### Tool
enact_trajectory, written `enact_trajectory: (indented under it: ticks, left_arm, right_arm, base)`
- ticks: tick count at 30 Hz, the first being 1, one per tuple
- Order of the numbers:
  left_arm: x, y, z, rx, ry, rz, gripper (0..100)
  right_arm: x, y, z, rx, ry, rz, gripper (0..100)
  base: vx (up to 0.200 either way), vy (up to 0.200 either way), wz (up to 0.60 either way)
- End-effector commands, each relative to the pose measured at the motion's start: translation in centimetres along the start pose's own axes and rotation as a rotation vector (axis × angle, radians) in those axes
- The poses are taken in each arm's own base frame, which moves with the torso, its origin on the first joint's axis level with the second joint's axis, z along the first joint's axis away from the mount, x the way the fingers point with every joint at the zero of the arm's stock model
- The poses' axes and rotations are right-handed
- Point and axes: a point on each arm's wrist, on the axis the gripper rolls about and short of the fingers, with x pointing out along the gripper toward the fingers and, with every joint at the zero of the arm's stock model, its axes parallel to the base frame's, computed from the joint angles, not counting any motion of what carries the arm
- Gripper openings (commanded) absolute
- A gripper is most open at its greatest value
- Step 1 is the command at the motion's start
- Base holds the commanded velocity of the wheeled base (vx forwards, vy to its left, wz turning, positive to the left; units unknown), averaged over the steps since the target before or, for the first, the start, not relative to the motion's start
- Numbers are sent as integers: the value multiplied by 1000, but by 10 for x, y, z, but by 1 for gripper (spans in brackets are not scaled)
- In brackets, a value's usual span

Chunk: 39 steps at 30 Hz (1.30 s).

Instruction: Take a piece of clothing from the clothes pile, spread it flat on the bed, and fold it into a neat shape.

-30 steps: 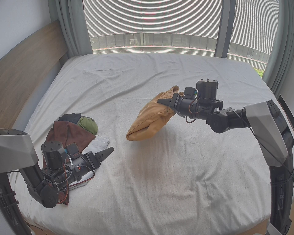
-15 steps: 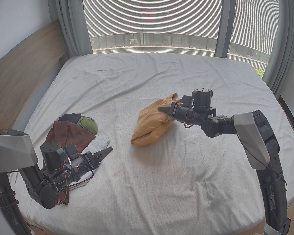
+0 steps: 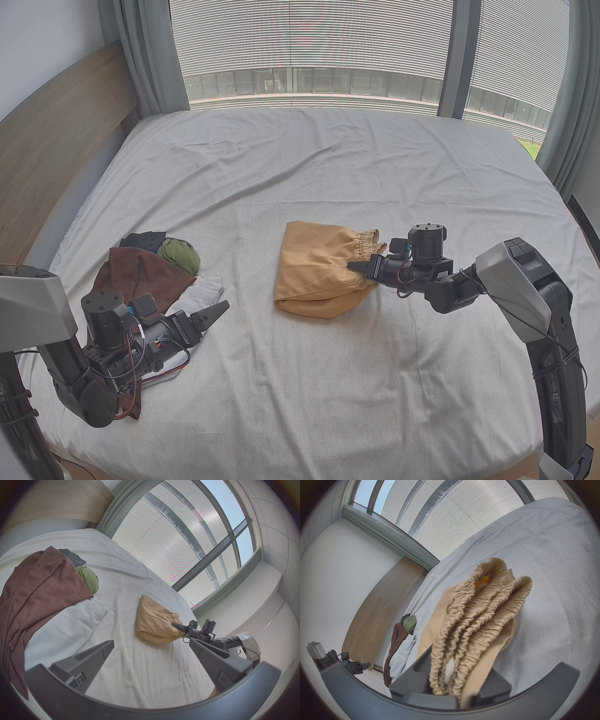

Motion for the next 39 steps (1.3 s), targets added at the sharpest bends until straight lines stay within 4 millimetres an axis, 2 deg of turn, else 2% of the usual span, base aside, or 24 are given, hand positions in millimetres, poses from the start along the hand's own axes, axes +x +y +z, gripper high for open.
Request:
enact_trajectory:
  ticks: [1,10,11,17,18,22,25,30,33,37,39]
  left_arm:
    - [0,0,0,0,-1,0,100]
    - [0,0,1,1,-5,-2,100]
    - [0,0,1,1,-5,-2,100]
    - [0,-1,2,2,-9,-4,100]
    - [0,0,2,2,-12,-3,100]
    - [1,0,3,3,-16,-5,100]
    - [1,-1,4,4,-19,-6,100]
    - [1,-1,4,4,-20,-7,100]
    - [1,-1,5,5,-24,-7,100]
    - [1,-1,5,5,-26,-9,100]
    - [1,-1,5,6,-28,-10,100]
  right_arm:
    - [-4,-6,-8,9,12,-15,0]
    - [-1,-7,-14,-8,1,-3,0]
    - [-1,-8,-17,-6,8,-10,100]
    - [-18,-7,-36,10,86,-53,100]
    - [-32,-1,-45,21,131,-73,100]
    - [-59,6,-71,10,228,-104,100]
    - [-71,20,-83,12,275,-101,100]
    - [-92,72,-94,-29,333,-22,100]
    - [-97,108,-84,-63,323,91,100]
    - [-95,127,-55,-67,242,167,100]
    - [-88,134,-30,-64,157,194,100]
  base:
    - [0,0,0]
    - [0,0,0]
    - [0,0,0]
    - [0,0,0]
    - [0,0,0]
    - [0,0,0]
    - [0,0,0]
    - [0,0,0]
    - [0,0,0]
    - [0,0,0]
    - [0,0,0]
